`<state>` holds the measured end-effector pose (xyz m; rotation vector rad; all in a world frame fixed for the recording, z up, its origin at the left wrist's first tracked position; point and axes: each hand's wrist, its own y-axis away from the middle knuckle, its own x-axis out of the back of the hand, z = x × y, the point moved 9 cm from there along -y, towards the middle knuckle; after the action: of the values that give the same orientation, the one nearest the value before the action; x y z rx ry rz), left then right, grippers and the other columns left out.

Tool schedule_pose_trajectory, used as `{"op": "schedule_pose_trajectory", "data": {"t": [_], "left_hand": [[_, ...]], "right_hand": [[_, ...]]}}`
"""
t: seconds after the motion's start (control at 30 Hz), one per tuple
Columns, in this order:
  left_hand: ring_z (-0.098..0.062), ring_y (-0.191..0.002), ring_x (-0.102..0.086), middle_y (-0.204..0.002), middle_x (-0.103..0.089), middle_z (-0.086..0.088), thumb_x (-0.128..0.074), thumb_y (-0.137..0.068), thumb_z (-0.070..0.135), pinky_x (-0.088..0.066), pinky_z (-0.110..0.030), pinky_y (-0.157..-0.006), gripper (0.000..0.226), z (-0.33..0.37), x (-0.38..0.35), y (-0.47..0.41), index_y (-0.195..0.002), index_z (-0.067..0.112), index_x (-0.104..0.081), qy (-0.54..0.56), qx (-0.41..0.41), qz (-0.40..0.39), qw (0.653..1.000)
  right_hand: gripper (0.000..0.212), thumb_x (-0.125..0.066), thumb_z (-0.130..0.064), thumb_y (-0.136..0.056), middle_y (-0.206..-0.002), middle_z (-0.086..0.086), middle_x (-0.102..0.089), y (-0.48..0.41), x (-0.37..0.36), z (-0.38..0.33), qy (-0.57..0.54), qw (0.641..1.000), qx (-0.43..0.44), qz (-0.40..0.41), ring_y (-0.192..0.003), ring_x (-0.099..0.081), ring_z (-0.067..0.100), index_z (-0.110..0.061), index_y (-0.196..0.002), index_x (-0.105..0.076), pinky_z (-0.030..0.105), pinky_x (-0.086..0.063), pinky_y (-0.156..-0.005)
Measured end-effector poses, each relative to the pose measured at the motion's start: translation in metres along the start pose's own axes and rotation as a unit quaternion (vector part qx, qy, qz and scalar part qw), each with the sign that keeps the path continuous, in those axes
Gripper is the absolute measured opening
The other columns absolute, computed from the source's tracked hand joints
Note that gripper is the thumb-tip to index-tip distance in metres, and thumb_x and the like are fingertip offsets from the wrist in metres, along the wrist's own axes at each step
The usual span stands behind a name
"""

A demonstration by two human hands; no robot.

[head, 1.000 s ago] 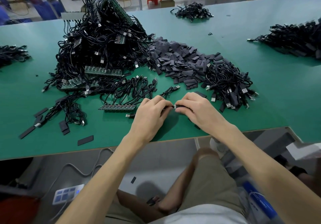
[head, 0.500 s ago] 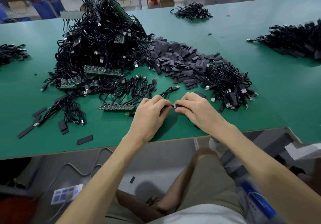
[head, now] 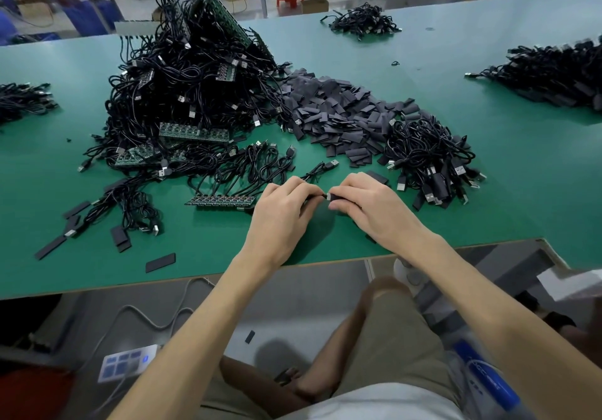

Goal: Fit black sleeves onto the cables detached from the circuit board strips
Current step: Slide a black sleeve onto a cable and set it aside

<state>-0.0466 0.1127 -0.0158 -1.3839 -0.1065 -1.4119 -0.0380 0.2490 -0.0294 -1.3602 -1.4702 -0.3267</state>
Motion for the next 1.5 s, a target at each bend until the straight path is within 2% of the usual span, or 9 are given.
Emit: {"op": "schedule_pose_trajectory", "data": {"t": [0.17,0.53,0.67,0.87,1.07,1.2,1.3,1.4,1.5], "left_hand": [[-0.013,-0.079,-0.048,-0.098,-0.069,0.001,-0.07,-0.096,0.019,-0.046,-0.033,-0.079,0.008,0.0,0.002,0.0,-0.102,0.013,-0.073,0.007,-0.004,0.009,1.0],[-0.02,-0.077,-0.051,-0.099,-0.066,0.002,-0.068,-0.098,0.02,-0.043,-0.03,-0.079,0.009,-0.001,-0.004,-0.001,-0.102,0.013,-0.071,0.027,0.001,-0.022,0.999],[-0.021,-0.078,-0.052,-0.099,-0.066,0.002,-0.069,-0.097,0.019,-0.045,-0.032,-0.079,0.008,0.001,-0.005,0.0,-0.103,0.013,-0.071,0.026,-0.006,-0.028,0.999],[-0.02,-0.08,-0.052,-0.101,-0.068,-0.001,-0.068,-0.098,0.019,-0.045,-0.032,-0.078,0.012,0.0,-0.005,-0.001,-0.106,0.011,-0.072,0.024,0.01,-0.029,0.999],[-0.029,-0.089,-0.061,-0.107,-0.064,-0.005,-0.061,-0.102,0.017,-0.05,-0.044,-0.083,0.016,-0.003,-0.011,-0.001,-0.112,0.007,-0.068,0.068,0.041,-0.069,0.994],[-0.034,-0.087,-0.06,-0.106,-0.063,-0.009,-0.058,-0.103,0.016,-0.049,-0.049,-0.081,0.018,0.001,-0.008,-0.002,-0.111,0.003,-0.067,0.065,0.041,-0.068,0.995],[-0.035,-0.086,-0.06,-0.106,-0.063,-0.01,-0.058,-0.103,0.017,-0.049,-0.049,-0.081,0.019,0.001,-0.007,-0.004,-0.111,0.002,-0.067,0.055,0.05,-0.065,0.995],[-0.036,-0.086,-0.059,-0.107,-0.061,-0.011,-0.056,-0.104,0.02,-0.048,-0.049,-0.08,0.021,-0.002,-0.008,-0.004,-0.112,0.002,-0.065,0.05,0.066,-0.063,0.995],[-0.036,-0.086,-0.057,-0.109,-0.059,-0.01,-0.051,-0.106,0.023,-0.047,-0.048,-0.078,0.024,-0.006,-0.01,-0.003,-0.113,0.003,-0.063,0.036,0.076,-0.064,0.994]], "right_hand": [[0.027,-0.066,-0.029,-0.099,-0.098,0.004,-0.066,0.0,0.002,0.005,0.011,0.999,-0.034,0.01,-0.096,-0.059,0.024,-0.007,-0.111,-0.074,0.042,-0.051,-0.083],[0.021,-0.066,-0.025,-0.098,-0.089,0.003,-0.067,-0.001,0.007,-0.002,0.039,0.999,0.007,0.026,-0.083,-0.057,0.025,-0.007,-0.101,-0.076,0.036,-0.044,-0.079],[0.021,-0.07,-0.025,-0.096,-0.092,0.003,-0.065,-0.001,0.004,0.003,0.015,1.0,-0.005,0.016,-0.088,-0.054,0.024,-0.005,-0.102,-0.075,0.035,-0.046,-0.081],[0.025,-0.064,-0.023,-0.1,-0.095,0.006,-0.064,0.001,0.004,0.0,0.033,0.999,0.0,0.02,-0.092,-0.054,0.025,-0.003,-0.109,-0.073,0.037,-0.049,-0.08],[0.025,-0.06,-0.023,-0.102,-0.09,0.005,-0.062,0.001,0.003,-0.005,0.032,0.999,0.01,0.009,-0.087,-0.053,0.024,-0.003,-0.108,-0.073,0.035,-0.048,-0.076],[0.027,-0.054,-0.024,-0.104,-0.089,0.005,-0.062,0.0,0.001,-0.004,0.016,1.0,0.0,0.002,-0.085,-0.053,0.024,-0.003,-0.105,-0.071,0.038,-0.049,-0.077],[0.024,-0.05,-0.024,-0.106,-0.085,0.002,-0.061,0.001,0.002,-0.001,-0.01,1.0,-0.022,0.008,-0.082,-0.054,0.019,-0.007,-0.112,-0.067,0.04,-0.049,-0.078],[0.021,-0.057,-0.025,-0.104,-0.095,-0.002,-0.061,0.001,0.006,0.002,-0.023,0.998,-0.041,0.029,-0.088,-0.055,0.016,-0.01,-0.118,-0.062,0.039,-0.05,-0.081],[0.024,-0.066,-0.019,-0.099,-0.098,-0.014,-0.047,0.002,0.011,-0.002,-0.018,0.998,-0.031,0.051,-0.088,-0.041,0.001,-0.01,-0.12,-0.06,0.032,-0.048,-0.081]]}}
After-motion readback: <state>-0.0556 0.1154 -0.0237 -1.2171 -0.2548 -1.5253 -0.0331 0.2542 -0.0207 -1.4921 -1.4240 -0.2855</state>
